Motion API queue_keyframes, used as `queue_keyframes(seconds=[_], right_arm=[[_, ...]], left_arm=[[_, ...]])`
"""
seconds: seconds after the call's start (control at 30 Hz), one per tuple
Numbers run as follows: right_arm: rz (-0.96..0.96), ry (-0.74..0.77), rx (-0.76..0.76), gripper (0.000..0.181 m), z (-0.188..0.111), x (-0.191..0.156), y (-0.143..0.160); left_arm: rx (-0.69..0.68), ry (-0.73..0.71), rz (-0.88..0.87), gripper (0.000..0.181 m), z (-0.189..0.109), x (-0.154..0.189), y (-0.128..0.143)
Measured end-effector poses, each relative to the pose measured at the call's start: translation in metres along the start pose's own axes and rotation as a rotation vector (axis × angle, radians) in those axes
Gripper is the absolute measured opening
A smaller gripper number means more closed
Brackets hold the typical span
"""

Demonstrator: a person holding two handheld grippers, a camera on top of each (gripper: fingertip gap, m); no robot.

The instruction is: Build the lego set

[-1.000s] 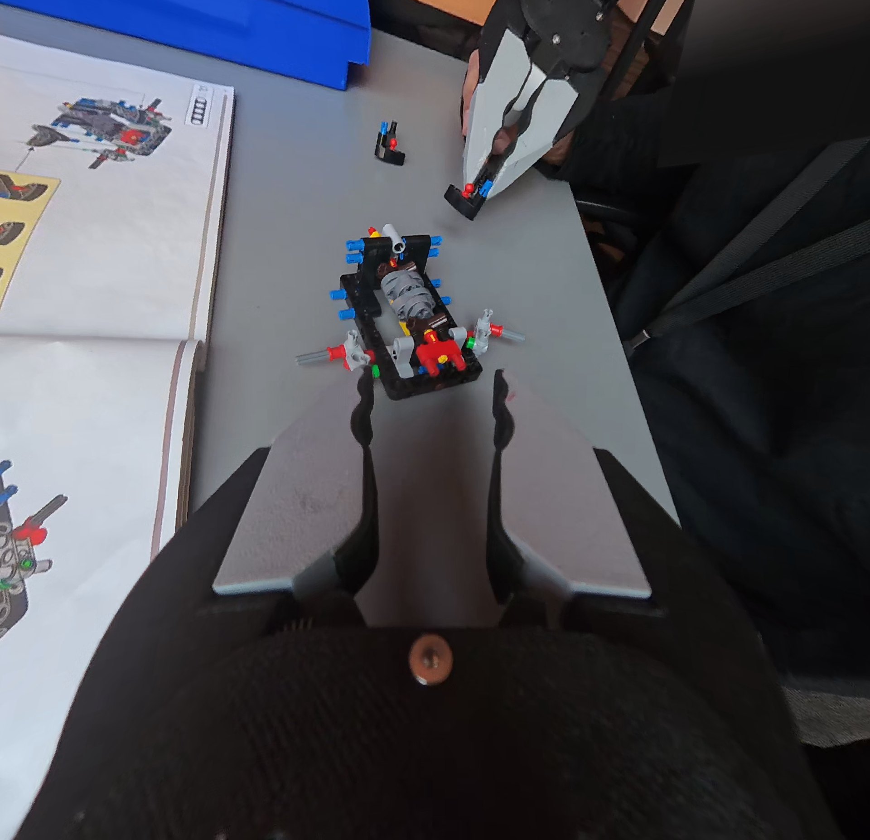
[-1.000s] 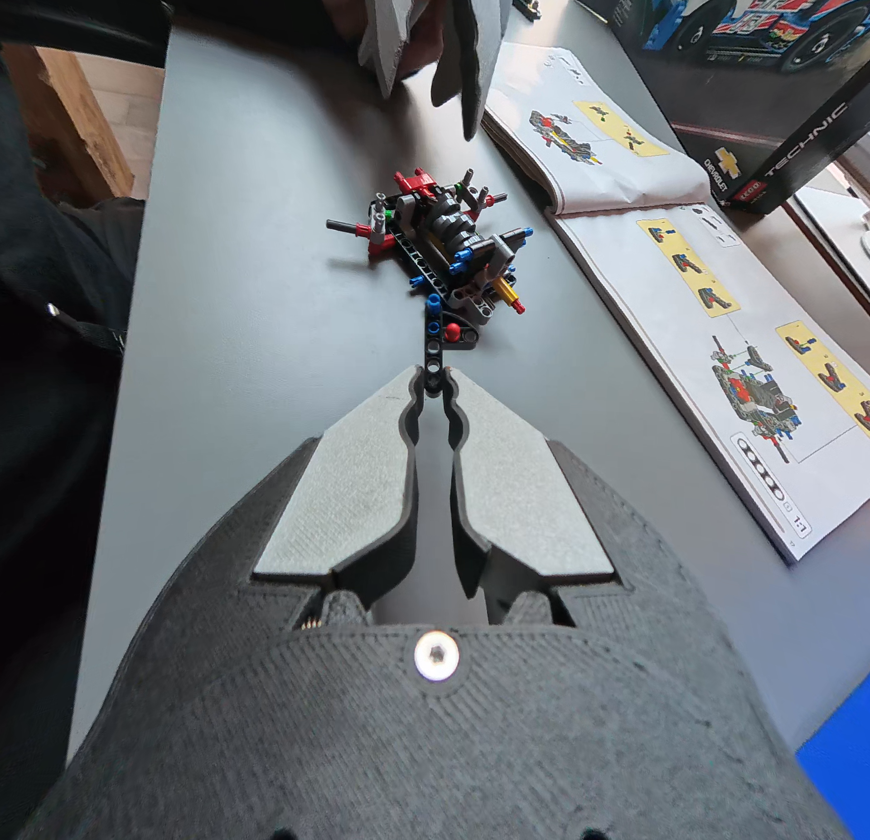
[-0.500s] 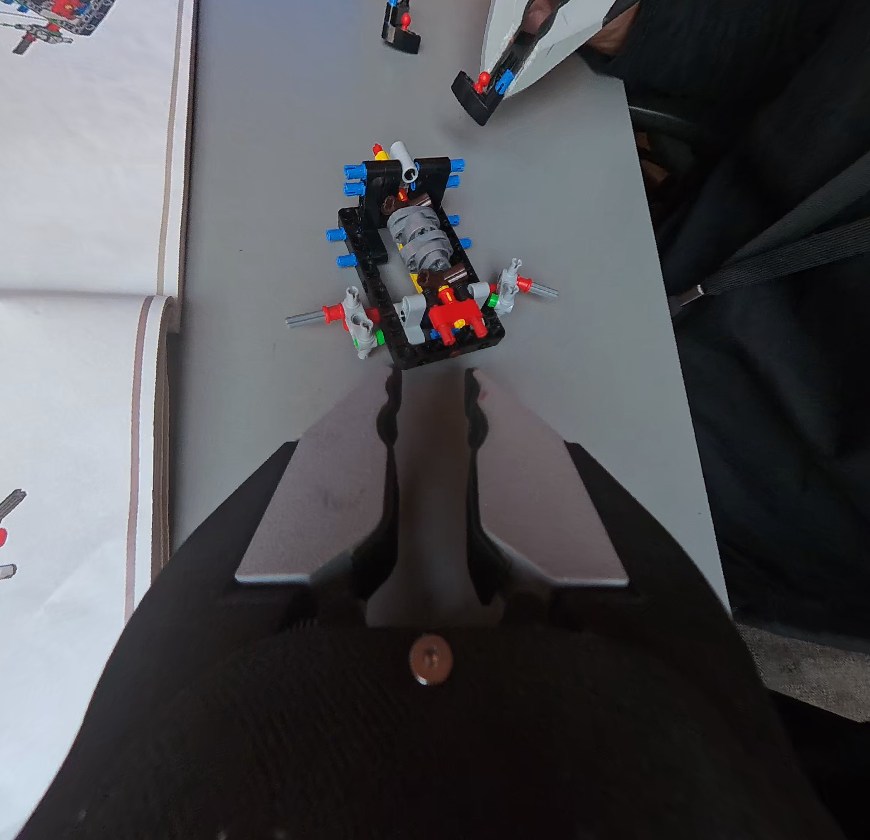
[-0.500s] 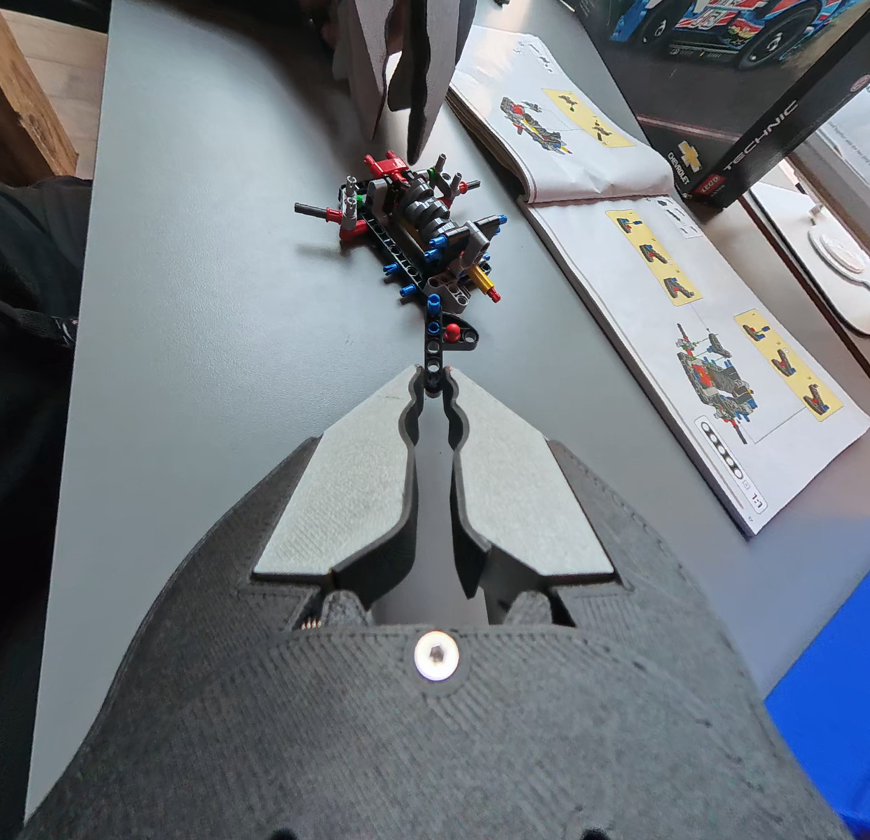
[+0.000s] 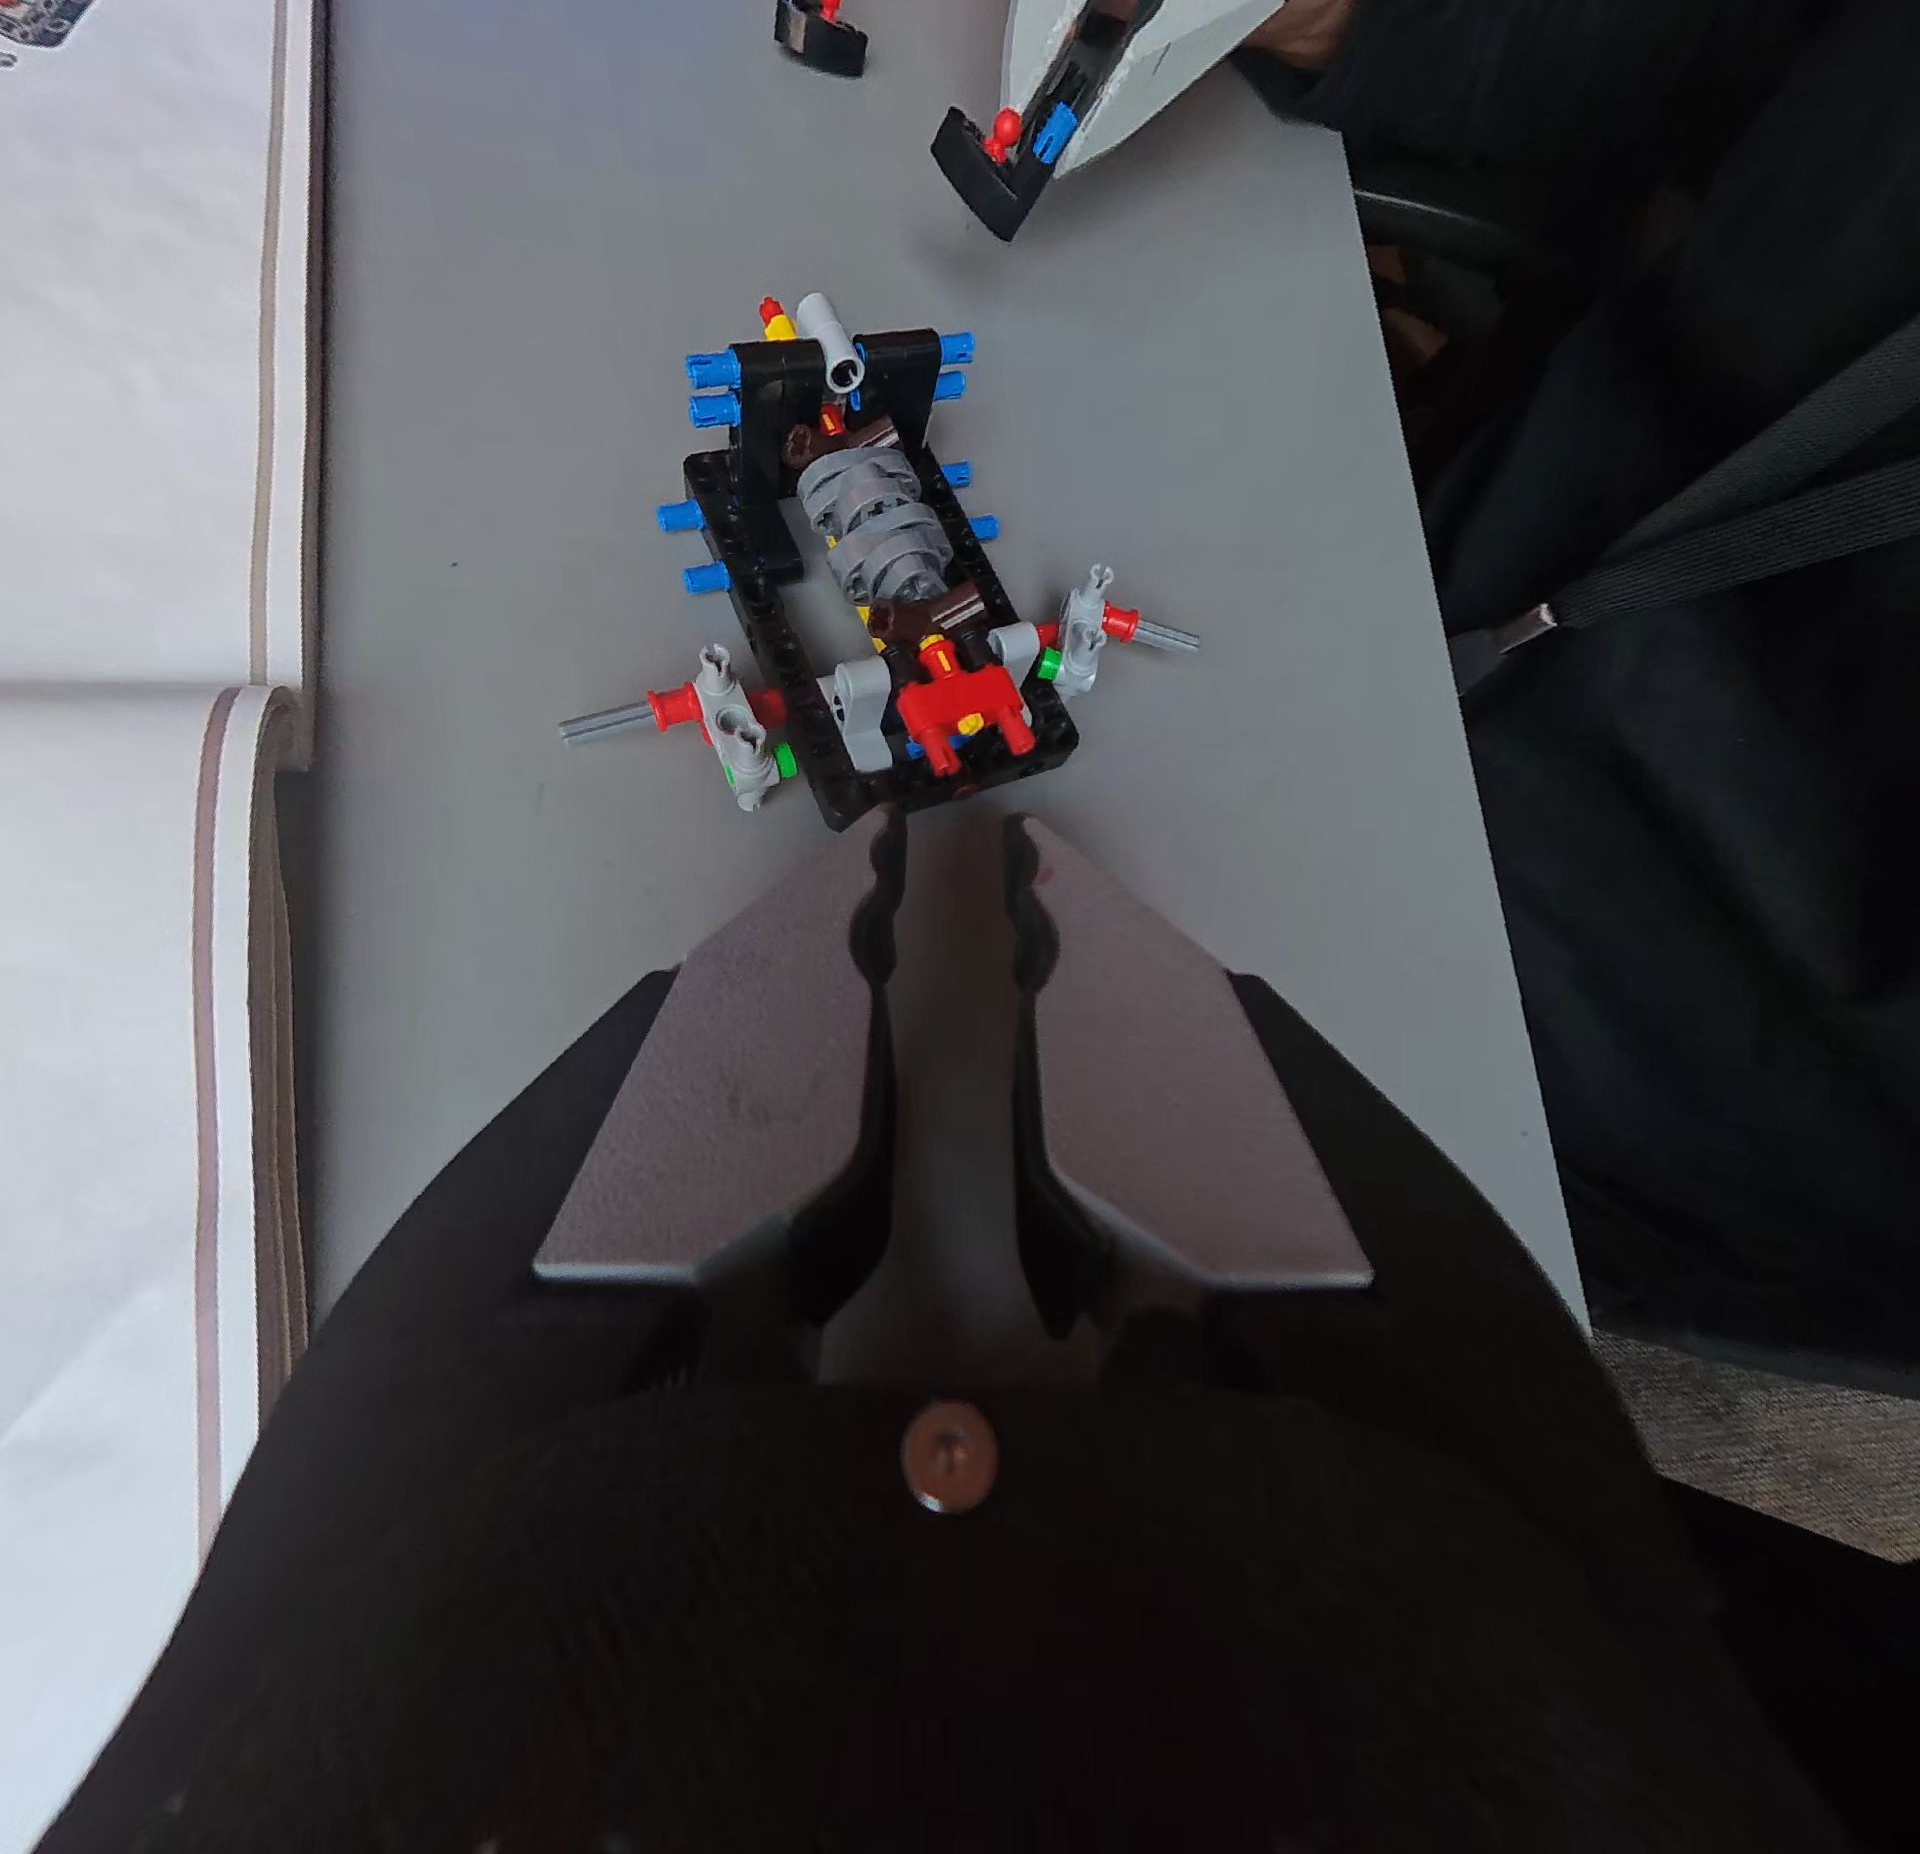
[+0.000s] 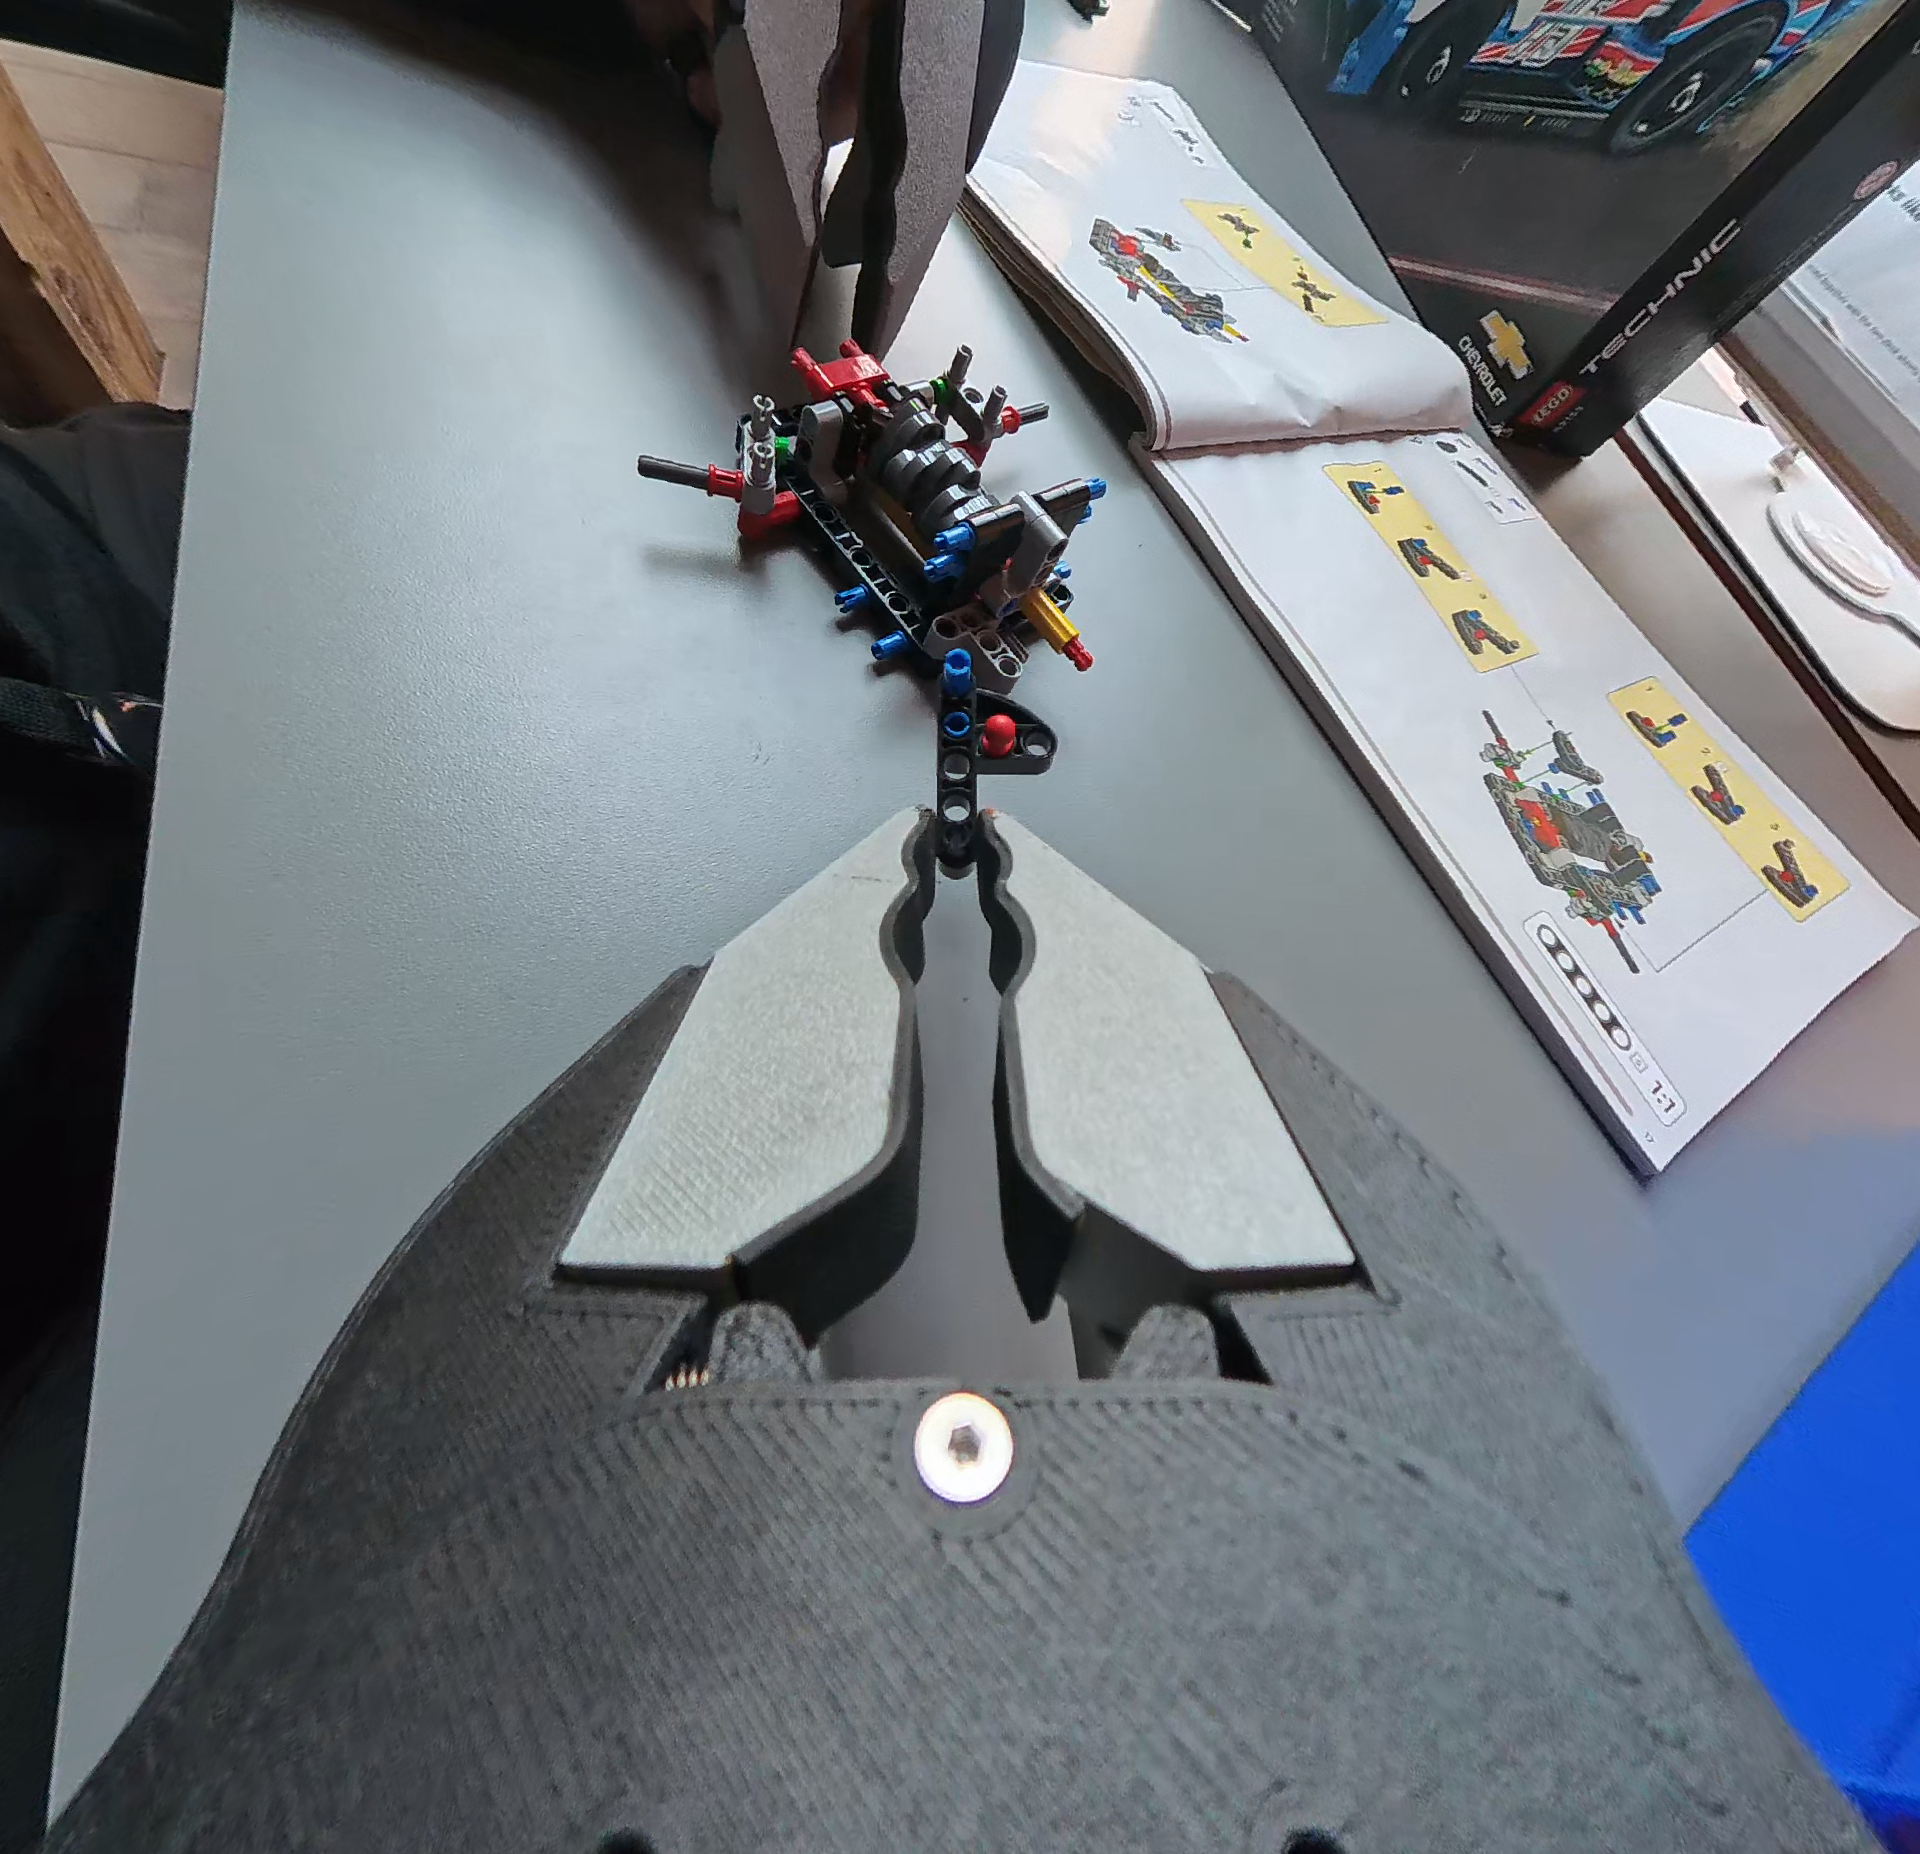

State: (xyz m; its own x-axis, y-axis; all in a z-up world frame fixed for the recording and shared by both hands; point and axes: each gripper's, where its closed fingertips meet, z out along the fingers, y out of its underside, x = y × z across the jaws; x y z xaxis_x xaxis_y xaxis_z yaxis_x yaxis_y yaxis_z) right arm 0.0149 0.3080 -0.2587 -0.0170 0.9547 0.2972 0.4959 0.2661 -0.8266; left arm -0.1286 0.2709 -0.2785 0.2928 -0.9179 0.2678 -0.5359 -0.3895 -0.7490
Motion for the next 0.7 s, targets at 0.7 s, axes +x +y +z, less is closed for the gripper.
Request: queue_keyframes(seconds=[0.7], right_arm=[[-0.173, -0.070, 0.034, 0.004, -0.002, -0.002, -0.021]], left_arm=[[0.006, 0.044, -0.016, 0.013, 0.005, 0.008, -0.004]])
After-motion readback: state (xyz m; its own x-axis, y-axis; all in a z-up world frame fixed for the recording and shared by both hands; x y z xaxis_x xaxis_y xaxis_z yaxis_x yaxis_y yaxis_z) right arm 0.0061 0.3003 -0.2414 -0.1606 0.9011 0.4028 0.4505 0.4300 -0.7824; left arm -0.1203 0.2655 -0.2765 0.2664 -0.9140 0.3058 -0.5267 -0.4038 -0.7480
